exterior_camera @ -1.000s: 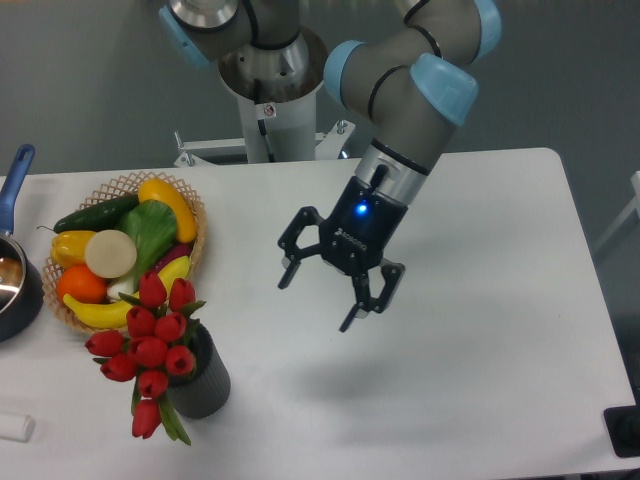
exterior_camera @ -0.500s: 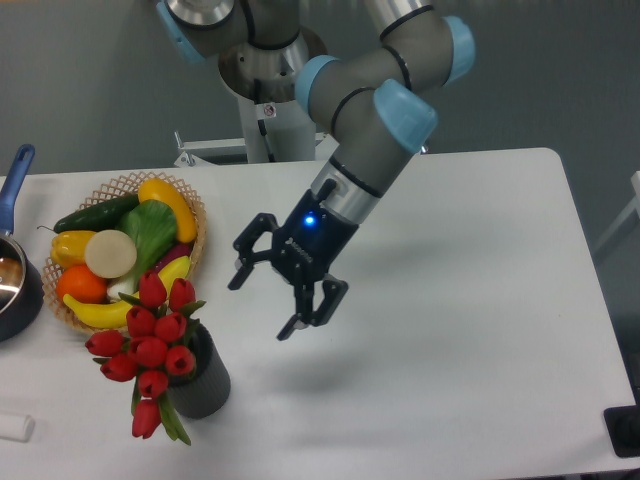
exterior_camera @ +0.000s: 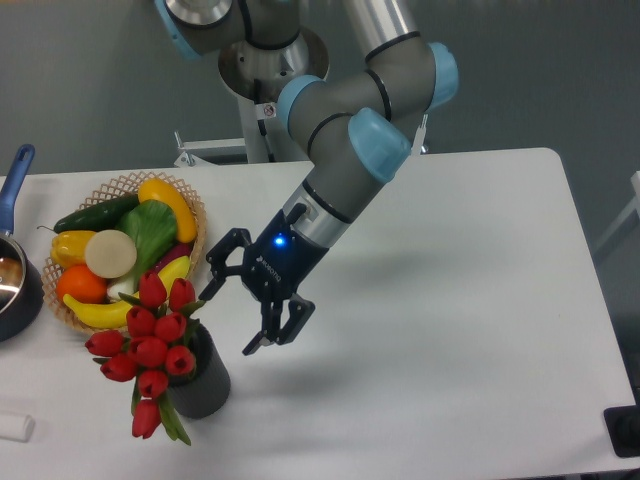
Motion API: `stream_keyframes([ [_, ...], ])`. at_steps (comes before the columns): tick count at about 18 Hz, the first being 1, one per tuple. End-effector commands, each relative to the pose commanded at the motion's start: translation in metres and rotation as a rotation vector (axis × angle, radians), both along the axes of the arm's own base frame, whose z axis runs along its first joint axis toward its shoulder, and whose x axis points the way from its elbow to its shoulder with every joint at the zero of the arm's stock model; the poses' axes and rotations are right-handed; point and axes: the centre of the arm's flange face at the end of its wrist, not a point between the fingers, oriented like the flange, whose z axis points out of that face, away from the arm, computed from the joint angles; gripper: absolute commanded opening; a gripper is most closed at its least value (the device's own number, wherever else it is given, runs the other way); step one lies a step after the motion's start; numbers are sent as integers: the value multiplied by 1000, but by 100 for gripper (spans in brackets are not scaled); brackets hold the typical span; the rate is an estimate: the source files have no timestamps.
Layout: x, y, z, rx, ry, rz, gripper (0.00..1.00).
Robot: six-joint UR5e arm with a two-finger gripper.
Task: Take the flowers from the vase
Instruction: 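Move the open gripper across the table toward the red tulip stems, then lower the gripper around the tulip stems above the black vase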
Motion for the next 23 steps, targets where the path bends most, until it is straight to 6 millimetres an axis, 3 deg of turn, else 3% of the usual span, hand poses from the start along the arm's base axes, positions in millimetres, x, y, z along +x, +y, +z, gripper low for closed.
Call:
stream_keyframes([
  [8, 13, 14, -16, -21, -88, -2, 100],
  [11, 20, 23, -6, -38, -131, 28, 100],
  [23, 38, 41, -14, -21, -119, -15, 100],
])
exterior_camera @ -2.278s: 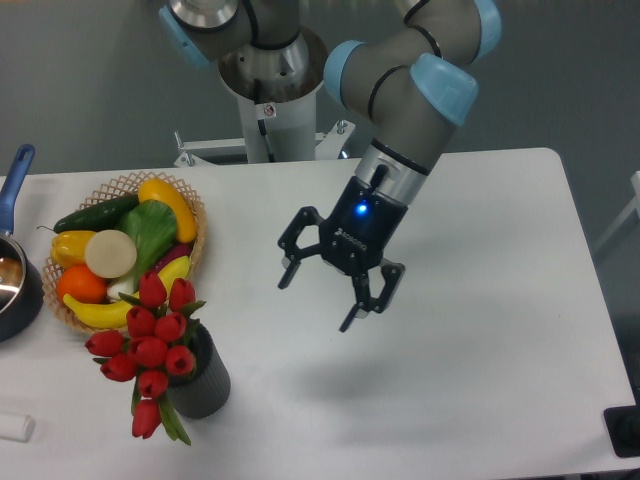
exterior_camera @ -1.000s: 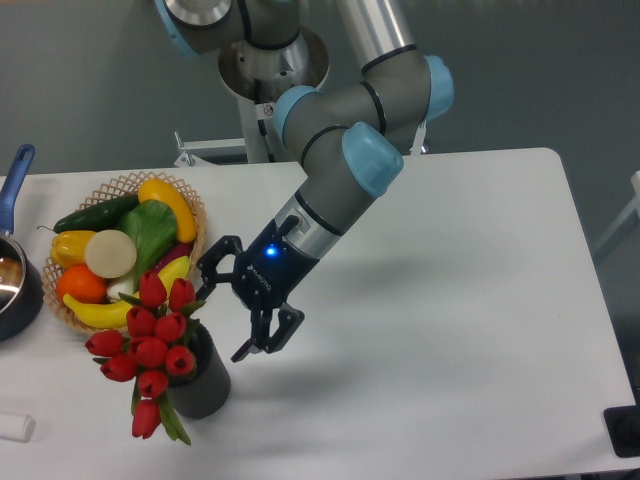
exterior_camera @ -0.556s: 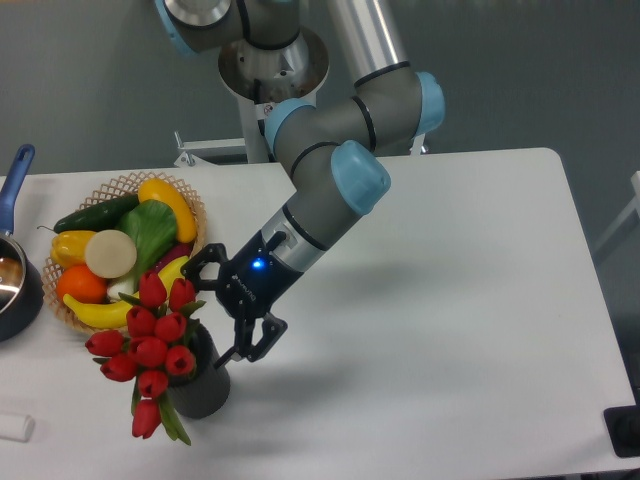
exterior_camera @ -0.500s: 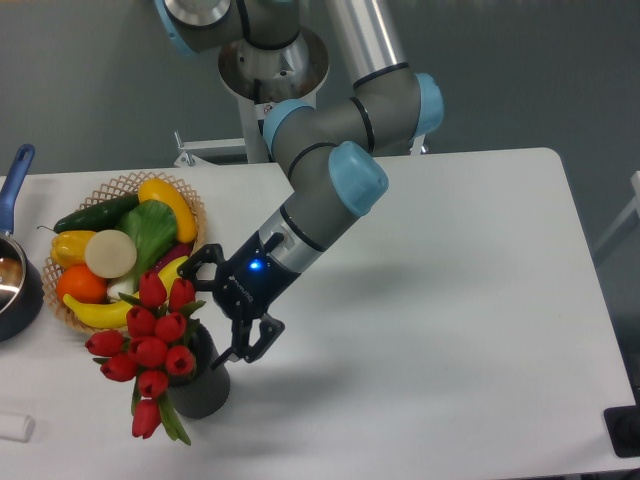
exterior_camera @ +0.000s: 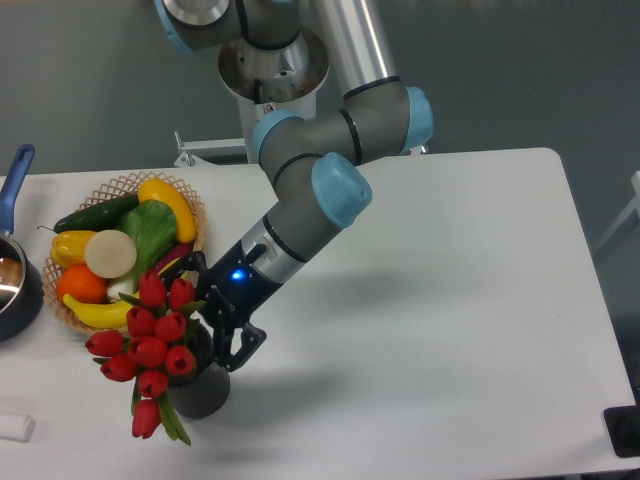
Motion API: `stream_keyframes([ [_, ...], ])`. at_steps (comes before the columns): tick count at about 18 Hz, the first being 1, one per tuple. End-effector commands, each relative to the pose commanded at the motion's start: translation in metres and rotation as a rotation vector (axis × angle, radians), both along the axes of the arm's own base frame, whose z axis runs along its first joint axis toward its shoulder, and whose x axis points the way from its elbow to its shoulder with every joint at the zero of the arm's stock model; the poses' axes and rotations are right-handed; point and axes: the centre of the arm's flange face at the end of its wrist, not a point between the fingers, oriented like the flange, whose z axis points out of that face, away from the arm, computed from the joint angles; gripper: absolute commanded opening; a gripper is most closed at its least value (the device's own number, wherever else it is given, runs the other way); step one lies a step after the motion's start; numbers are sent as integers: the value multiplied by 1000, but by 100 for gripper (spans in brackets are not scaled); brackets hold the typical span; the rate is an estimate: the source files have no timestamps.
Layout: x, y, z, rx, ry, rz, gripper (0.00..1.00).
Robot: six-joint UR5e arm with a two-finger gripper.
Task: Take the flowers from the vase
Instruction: 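Lower the gripper around the tulip stems above the black vase, then close the gripper on the tulip stems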
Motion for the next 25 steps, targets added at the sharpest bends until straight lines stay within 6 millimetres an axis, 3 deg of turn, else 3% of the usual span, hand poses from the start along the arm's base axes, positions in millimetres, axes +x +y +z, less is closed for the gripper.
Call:
stream_keyframes([
  [4, 2, 3, 3, 10, 4, -8, 96],
  [7, 1, 3, 2, 12, 9, -13, 65],
  [12, -2, 2, 0, 17, 14, -16, 35],
  [21, -8, 2, 18, 52, 10, -7, 26],
  [25, -22, 2, 53, 64, -2, 51, 27],
])
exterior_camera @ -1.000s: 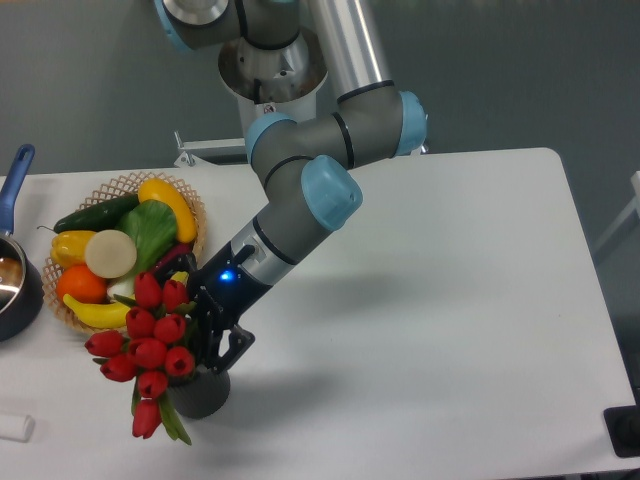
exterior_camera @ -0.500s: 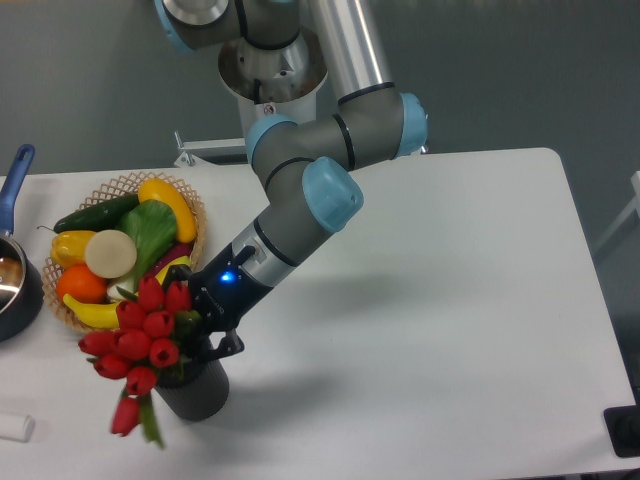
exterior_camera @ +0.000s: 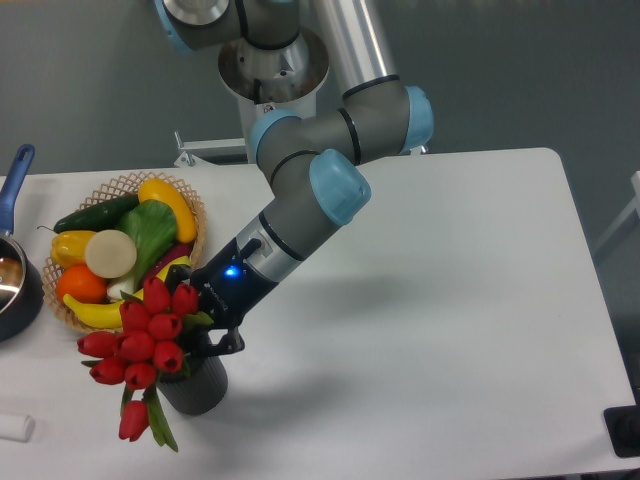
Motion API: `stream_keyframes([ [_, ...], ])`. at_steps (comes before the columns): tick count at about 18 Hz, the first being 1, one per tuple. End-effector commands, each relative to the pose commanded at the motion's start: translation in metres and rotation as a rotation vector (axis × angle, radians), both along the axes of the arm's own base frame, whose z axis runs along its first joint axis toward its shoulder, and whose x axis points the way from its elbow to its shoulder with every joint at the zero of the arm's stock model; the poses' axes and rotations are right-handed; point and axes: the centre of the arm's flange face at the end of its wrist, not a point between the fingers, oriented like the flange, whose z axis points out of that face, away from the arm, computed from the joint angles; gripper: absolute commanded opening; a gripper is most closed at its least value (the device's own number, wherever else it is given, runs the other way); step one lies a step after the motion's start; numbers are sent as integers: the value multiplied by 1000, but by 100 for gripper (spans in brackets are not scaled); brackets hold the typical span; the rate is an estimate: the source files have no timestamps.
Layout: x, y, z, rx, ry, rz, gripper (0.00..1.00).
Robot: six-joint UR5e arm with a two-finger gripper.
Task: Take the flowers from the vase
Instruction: 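Close the gripper on the tulip stems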
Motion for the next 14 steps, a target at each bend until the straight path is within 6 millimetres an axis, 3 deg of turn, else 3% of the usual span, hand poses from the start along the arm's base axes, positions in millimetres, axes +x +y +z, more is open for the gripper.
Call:
stream_keyframes([
  [7, 0, -17, 54, 12, -45, 87, 27],
  [14, 11, -27, 82, 23, -56, 112, 27],
])
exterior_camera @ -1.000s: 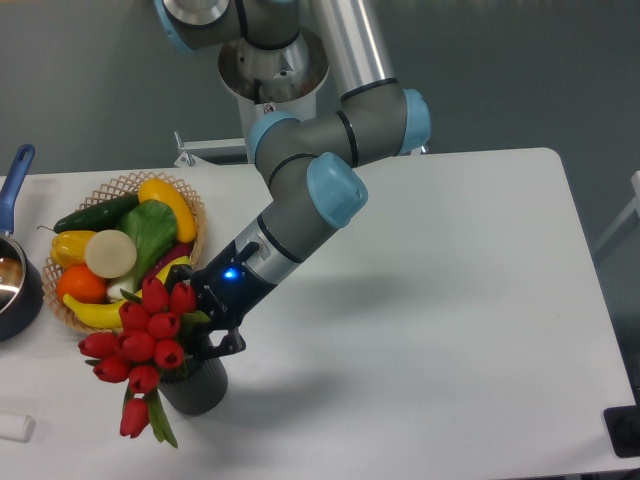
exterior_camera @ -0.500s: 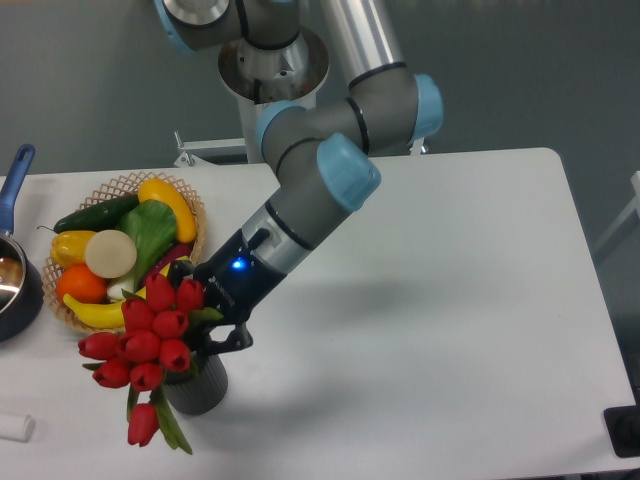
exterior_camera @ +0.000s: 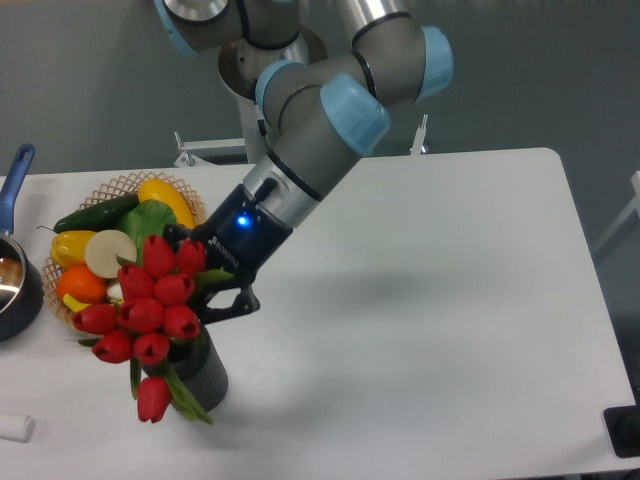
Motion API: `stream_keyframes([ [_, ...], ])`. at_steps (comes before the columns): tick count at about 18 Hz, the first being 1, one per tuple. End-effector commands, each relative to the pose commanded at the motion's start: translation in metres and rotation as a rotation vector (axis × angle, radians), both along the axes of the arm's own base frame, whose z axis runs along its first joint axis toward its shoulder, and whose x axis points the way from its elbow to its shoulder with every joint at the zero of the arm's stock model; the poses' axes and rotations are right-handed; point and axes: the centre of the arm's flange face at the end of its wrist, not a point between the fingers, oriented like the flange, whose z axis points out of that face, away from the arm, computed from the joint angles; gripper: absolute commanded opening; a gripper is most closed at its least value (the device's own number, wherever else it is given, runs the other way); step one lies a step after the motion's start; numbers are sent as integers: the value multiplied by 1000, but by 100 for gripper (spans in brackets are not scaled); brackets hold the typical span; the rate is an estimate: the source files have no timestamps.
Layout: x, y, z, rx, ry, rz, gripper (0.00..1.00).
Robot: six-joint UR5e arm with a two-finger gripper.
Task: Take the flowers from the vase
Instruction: 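Close the gripper on the tulip stems, then lift the tulips up out of the vase and carry them away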
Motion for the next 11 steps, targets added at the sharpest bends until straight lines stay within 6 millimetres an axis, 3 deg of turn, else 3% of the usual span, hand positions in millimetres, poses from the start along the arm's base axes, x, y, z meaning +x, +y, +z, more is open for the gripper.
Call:
stream_keyframes([
  [5, 9, -10, 31, 28, 18, 14, 27],
  [11, 2, -14, 54, 50, 30, 37, 27],
])
